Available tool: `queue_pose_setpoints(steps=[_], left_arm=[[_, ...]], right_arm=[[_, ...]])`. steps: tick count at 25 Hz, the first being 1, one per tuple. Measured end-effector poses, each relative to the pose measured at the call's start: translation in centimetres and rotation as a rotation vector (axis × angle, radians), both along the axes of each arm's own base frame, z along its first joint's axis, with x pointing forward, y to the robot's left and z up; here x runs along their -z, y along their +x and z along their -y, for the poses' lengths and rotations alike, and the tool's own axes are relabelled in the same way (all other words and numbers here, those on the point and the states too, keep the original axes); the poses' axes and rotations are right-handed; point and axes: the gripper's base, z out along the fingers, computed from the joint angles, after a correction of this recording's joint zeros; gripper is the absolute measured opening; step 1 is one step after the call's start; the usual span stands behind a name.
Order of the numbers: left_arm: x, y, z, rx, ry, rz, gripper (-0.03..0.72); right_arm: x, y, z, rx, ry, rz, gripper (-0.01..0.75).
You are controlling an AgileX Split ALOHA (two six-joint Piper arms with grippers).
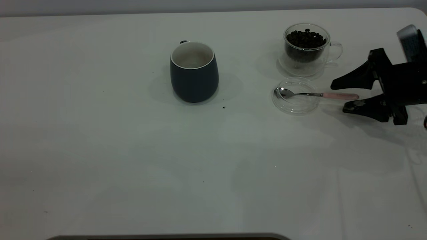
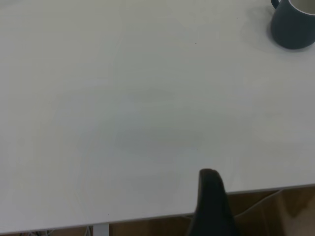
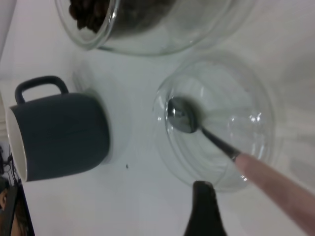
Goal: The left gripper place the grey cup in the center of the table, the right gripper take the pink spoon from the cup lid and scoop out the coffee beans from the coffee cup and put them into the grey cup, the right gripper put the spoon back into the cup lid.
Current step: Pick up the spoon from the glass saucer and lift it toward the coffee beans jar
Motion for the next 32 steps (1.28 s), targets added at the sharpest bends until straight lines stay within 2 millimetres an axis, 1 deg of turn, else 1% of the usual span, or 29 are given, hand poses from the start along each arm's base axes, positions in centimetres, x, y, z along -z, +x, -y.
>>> queue_pose_setpoints(steps=[4,13,16,17,21,24,26,32], left_arm=[[0.0,0.0,0.0,0.000,0.000,0.000,0.586],[0.0,0.0,0.0,0.000,0.000,0.000,0.586],[0.0,0.0,0.0,0.000,0.000,0.000,0.586],[0.0,0.0,0.0,0.000,0.000,0.000,0.586],[0.0,0.0,0.0,0.000,0.000,0.000,0.586],[0.0,0.0,0.0,0.000,0.000,0.000,0.586],[0.0,0.0,0.0,0.000,0.000,0.000,0.586],[0.0,0.0,0.0,0.000,0.000,0.000,0.586]], right_arm=[[0.0,0.0,-0.4,-0.010,0.000,0.000,0.499],[0.0,0.3,-0.3,-0.021,-0.019,0.018,0.190],[-0.2,0.3,-0.4,-0.033,0.004,0.040,0.132],[-0.3,0.4,-0.4,-0.036,0.011,0.048,0.118],[-0.6,0.3,0.1,-0.046,0.021,0.067,0.116],[-1.4,0.4,0.5,-0.064,0.010,0.084,0.113],[-2.3,0.4,0.6,-0.080,-0.002,0.102,0.114],[-6.8,0.4,1.0,-0.129,-0.044,0.157,0.114]])
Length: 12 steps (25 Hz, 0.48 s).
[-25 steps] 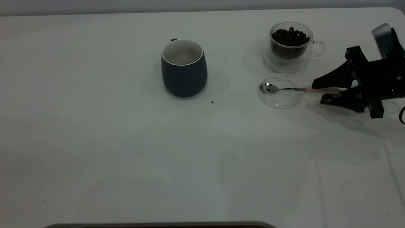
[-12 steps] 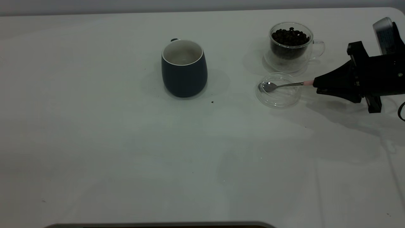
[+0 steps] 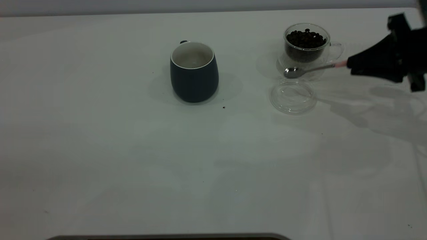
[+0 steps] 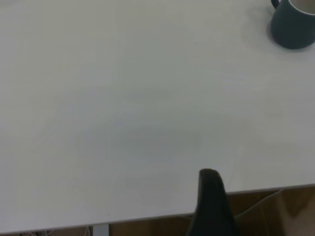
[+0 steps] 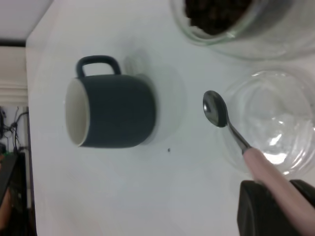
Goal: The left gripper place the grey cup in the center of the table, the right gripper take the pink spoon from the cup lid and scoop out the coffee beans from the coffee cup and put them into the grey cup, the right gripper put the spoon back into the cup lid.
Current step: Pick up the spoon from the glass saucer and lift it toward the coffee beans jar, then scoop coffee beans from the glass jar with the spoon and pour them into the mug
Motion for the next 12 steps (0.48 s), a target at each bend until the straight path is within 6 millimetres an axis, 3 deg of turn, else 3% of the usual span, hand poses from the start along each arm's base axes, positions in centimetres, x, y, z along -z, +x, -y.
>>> queue_pose_setpoints(steps=[6,12], left_arm=[[0.0,0.0,0.0,0.000,0.000,0.000,0.586],[0.0,0.0,0.0,0.000,0.000,0.000,0.586]], right_arm=[[-4.1,0.7,0.5,-0.010,-0.057,0.104,0.114],[-6.2,4.0,2.2,0.035,-0.232,0.203,0.114]])
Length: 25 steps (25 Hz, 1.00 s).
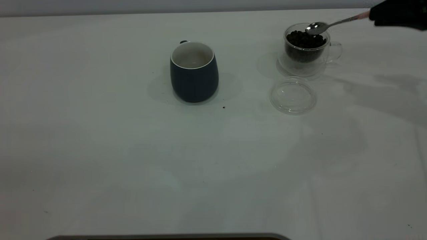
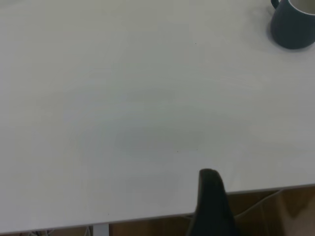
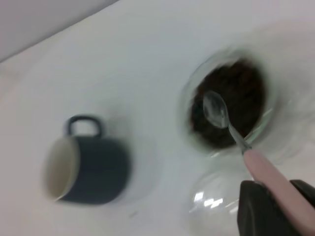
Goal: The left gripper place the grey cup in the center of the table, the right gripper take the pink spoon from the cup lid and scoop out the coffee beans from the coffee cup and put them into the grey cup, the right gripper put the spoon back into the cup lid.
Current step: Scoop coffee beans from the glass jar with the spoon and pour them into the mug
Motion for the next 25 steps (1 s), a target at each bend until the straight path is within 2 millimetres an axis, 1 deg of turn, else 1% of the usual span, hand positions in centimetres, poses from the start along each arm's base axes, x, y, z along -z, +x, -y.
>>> queue_pose_setpoints(steps=[3,6,9,12,17,21,25], left_arm=[[0.0,0.0,0.0,0.000,0.000,0.000,0.586],[0.0,0.0,0.0,0.000,0.000,0.000,0.586],[0.0,0.0,0.0,0.000,0.000,0.000,0.586],[0.0,0.0,0.0,0.000,0.000,0.000,0.586],[0.0,0.0,0.0,0.000,0.000,0.000,0.586],[0.0,0.0,0.0,0.000,0.000,0.000,0.586],[0.0,0.0,0.0,0.000,0.000,0.000,0.586]], right_arm=[[-0.5,1.2,0.4,0.002,-0.081,0.022,0.114],[-0.2,1.8,-0.4,-0.039,-0.130,0.022,0.114],[0.6,1.9,-1.4,-0.074,-0.161,0.008,0.114],[0.9,2.0,-2.4,-0.097,-0.198,0.009,0.114],[1.1,2.3,-3.2,-0.085,-0.269,0.012,0.114],[1.1,2.4,-3.1,-0.061,-0.277,0.010,0.114],[1.2,2.4,-3.4,-0.051,-0.222,0.001,0.114]])
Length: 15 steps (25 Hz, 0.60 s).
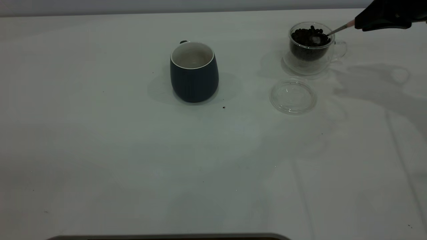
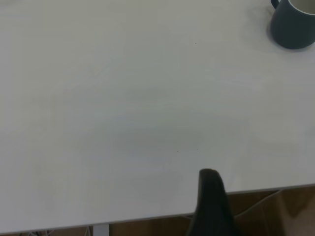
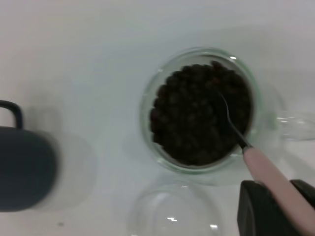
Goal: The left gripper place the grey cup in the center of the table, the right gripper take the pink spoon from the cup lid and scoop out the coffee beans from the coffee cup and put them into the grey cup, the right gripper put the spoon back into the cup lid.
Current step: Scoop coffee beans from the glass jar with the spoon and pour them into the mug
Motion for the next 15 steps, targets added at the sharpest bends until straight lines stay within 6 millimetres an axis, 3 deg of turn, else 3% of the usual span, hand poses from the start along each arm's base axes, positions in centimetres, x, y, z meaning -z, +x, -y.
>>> queue_pose_setpoints(steps=[9,15], left_arm=[[0.0,0.0,0.0,0.000,0.000,0.000,0.586],[0.0,0.0,0.0,0.000,0.000,0.000,0.586]], right_arm=[[1.3,0.0,-0.5,0.035,0.146,-0.040,0.114],[1.3,-0.2,1.1,0.070,0.251,-0.052,0.114]])
